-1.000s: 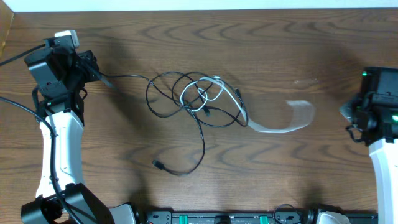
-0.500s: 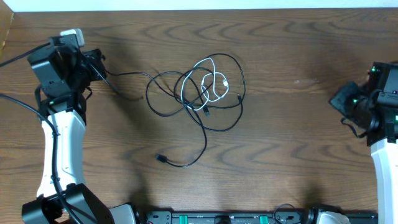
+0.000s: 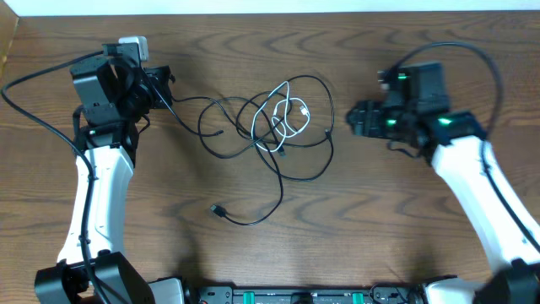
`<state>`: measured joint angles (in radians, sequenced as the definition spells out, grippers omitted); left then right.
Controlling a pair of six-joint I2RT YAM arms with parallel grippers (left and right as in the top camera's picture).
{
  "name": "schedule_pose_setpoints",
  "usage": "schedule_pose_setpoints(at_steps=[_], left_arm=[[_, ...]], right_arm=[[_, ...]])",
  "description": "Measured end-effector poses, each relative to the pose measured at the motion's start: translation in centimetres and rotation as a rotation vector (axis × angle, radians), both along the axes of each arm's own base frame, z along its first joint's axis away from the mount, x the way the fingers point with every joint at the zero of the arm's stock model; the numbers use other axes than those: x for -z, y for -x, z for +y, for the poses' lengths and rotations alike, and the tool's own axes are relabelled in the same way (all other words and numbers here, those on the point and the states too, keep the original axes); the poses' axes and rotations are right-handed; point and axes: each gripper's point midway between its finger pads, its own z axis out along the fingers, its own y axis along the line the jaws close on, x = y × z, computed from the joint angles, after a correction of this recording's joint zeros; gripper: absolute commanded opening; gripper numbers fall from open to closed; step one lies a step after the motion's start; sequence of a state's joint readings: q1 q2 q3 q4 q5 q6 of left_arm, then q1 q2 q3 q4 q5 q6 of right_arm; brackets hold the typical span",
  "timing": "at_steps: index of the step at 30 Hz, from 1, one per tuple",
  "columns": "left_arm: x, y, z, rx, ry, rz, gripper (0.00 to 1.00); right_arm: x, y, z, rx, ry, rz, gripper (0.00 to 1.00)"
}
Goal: Untangle cables
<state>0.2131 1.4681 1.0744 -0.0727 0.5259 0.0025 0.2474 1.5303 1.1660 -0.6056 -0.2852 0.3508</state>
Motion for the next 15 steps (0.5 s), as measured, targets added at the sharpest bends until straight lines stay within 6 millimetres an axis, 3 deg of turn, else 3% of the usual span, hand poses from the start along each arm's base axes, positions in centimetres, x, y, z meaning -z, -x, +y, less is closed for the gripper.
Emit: schedule_pose_setpoints(at_steps=[6,11,15], left_arm=[[1.6,1.0,-0.2,0.0,0.017,0.081,0.08],[1.7,1.1,-0.2,0.0,0.018,0.086,0.08],[1.6,1.1,-0.2,0.001,0.018,0.085,0.07]], right_arm=[[4.0,-1.4,7.2,-0.184,-0.112,0.004,0.74],[3.2,-1.4,10.4,-0.269,-0.176,-0.052,0.77],[3.1,-0.9,11.4,-0.295,-0.178,-0.057,0.82]])
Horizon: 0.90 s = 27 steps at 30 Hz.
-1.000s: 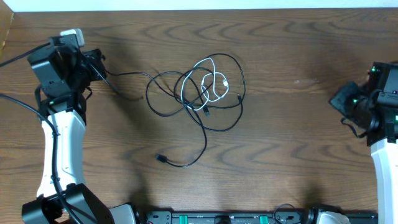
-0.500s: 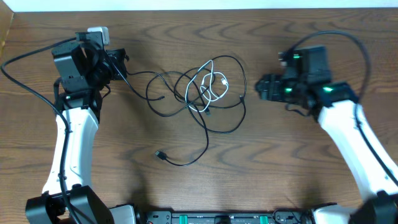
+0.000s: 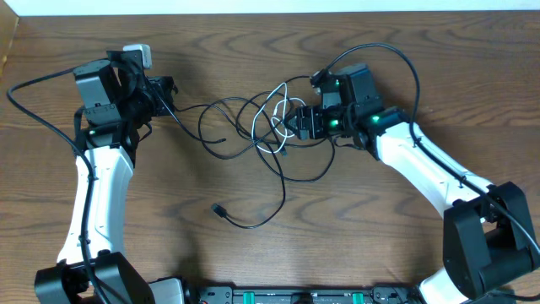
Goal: Untangle cables
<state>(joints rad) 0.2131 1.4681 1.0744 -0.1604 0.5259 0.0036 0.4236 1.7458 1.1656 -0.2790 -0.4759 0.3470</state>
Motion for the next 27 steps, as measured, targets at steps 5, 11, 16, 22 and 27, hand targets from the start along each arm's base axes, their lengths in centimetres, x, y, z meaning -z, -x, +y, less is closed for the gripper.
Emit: schedule_pose_setpoints(at_steps=[5,11,16,22,27], left_arm=[[-0.2,0.1,-0.6,0.031,0.022,-0.005,0.08],[0.0,0.5,-3.1,0.112,0.031,0.004,0.08],[0.0,0.8,-6.5,0.202,0.022,-0.001,0.08],[0.0,1.1,-8.3,0.25,0.015,-0.005,0.08],[0.0,1.2,-8.9,0.264,0.015,-0.003,0.08]], right_arm=[[-0.6,-0.6,0.2,0.003,-0.013,-0.036,0.83],[-1.3,-2.8,0.5,0.075,0.001,-0.134,0.82],[1.4,-3.9,1.3,0.123,0.023,-0.12,0.8],[4.0,-5.5,1.0,0.199,0.037,-0.111,0.77],[5.1,-6.8,1.4,0.244,0.006,-0.122,0.72]])
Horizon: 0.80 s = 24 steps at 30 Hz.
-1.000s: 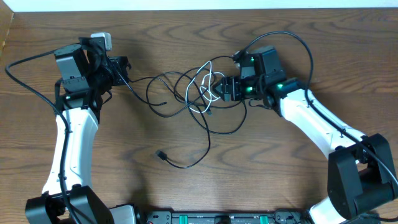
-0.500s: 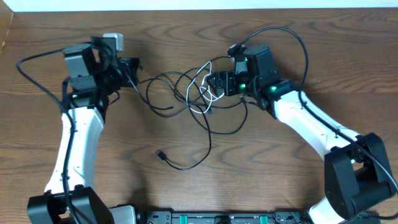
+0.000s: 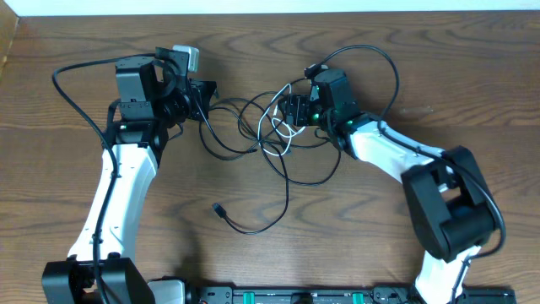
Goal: Untangle cables
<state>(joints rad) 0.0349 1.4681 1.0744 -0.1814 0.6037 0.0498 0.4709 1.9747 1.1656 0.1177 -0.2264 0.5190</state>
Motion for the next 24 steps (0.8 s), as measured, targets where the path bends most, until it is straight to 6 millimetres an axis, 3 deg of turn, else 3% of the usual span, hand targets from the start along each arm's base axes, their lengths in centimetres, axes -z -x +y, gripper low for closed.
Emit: schedule_pose_setpoints(at_steps=[5,6,8,9,10,21,23,24], left_arm=[[0.2,0.2,-0.2,0.005,-0.001,0.01,0.08],[0.2,0.2,-0.2,0.005,-0.001,0.012,0.08],[0.3,0.3,-0.2,0.006,-0.001,0.018,0.08],[0.3,0.3,-0.2,0.006,-0.001,0.019,0.07],[0.4,0.3,-0.2,0.006,-0.001,0.019,0.08],[0.3,0.3,-0.2,0.008,-0.005,0.016,0.08],[0.4,0.3,-0.2,0.012,-0.009,0.013,0.08],[0.4,0.3,-0.2,0.014,-0.012,0.011,0.08]], right_arm=[[2.5,0.2,0.6,0.022,-0.018,0.053,0.7],[2.4,0.1,0.7,0.024,-0.024,0.049,0.64],[2.1,-0.1,1.0,0.027,-0.04,0.038,0.39],[1.8,-0.2,1.2,0.029,-0.047,0.028,0.17],[1.7,-0.3,1.3,0.028,-0.051,0.023,0.01],[1.9,0.4,1.3,0.019,-0.046,0.056,0.01],[1.2,0.4,0.9,0.02,-0.043,0.054,0.01],[-0.2,0.4,0.5,0.02,-0.043,0.037,0.01]])
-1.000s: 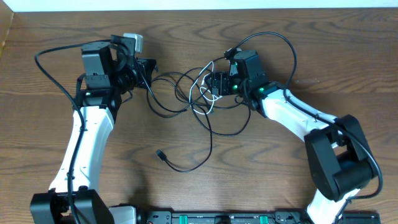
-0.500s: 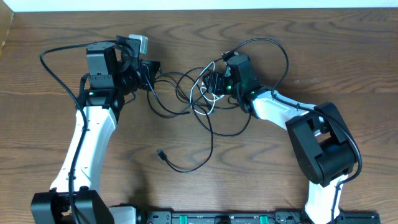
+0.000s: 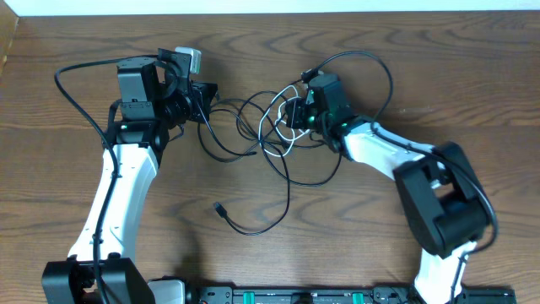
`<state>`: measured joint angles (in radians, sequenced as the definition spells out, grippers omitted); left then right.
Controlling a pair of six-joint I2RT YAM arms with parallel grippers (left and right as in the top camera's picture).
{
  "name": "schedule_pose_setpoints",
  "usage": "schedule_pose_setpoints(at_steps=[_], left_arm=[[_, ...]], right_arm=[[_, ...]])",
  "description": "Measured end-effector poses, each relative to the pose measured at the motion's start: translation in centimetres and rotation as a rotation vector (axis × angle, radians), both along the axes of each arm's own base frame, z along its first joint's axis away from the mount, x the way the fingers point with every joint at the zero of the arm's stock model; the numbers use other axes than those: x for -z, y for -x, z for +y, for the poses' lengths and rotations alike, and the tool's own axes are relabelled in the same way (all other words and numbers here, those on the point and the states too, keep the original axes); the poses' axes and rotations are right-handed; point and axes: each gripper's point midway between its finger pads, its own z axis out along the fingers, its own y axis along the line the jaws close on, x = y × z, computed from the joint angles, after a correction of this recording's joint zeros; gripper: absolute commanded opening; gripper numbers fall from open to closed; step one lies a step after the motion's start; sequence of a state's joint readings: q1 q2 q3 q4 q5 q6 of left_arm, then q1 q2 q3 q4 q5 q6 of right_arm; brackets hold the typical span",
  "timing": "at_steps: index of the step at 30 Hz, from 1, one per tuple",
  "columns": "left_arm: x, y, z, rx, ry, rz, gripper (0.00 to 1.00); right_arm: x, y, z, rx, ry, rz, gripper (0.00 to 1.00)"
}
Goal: Untangle cables
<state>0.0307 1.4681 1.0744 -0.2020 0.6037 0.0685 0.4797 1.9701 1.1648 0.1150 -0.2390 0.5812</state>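
A black cable (image 3: 288, 181) and a thinner white cable (image 3: 279, 145) lie knotted together mid-table in the overhead view. The black one's free plug (image 3: 218, 209) lies nearer the front. My left gripper (image 3: 207, 91) sits at the tangle's left edge, shut on one end of the black cable. My right gripper (image 3: 292, 112) is pushed into the tangle's right side, right at the white loops. Its fingers are dark against the cables, so their gap cannot be read.
Brown wooden table (image 3: 405, 245). A white strip (image 3: 337, 7) marks the far edge, and a black rail (image 3: 295, 295) runs along the front edge. Each arm's own black lead arcs above its wrist.
My right gripper has shifted slightly left and deeper into the white loops. The left arm and the cables lie almost as before.
At first my left gripper held the black cable's end at the far left, with the right gripper clear of the tangle on the right. The right gripper then stood at the tangle's right side. Later the left gripper was closer to the tangle, slackening the cable.
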Motion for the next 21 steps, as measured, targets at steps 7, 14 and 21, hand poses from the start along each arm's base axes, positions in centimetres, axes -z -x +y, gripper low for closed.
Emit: schedule_pose_setpoints(at_steps=[7,14,21], left_arm=[[0.1,-0.1,0.2,-0.005,-0.019,-0.005,0.08],[0.4,-0.3,0.6,-0.022,-0.034,0.0,0.08],[1.2,-0.6,1.3,-0.057,-0.068,0.014,0.08]], right_arm=[[-13.5,0.8,-3.1,0.016,-0.054,-0.216,0.01],[-23.1,4.0,-10.6,0.147,-0.023,-0.364,0.01],[-30.4,8.7,-19.3,0.349,0.053,-0.531,0.01]])
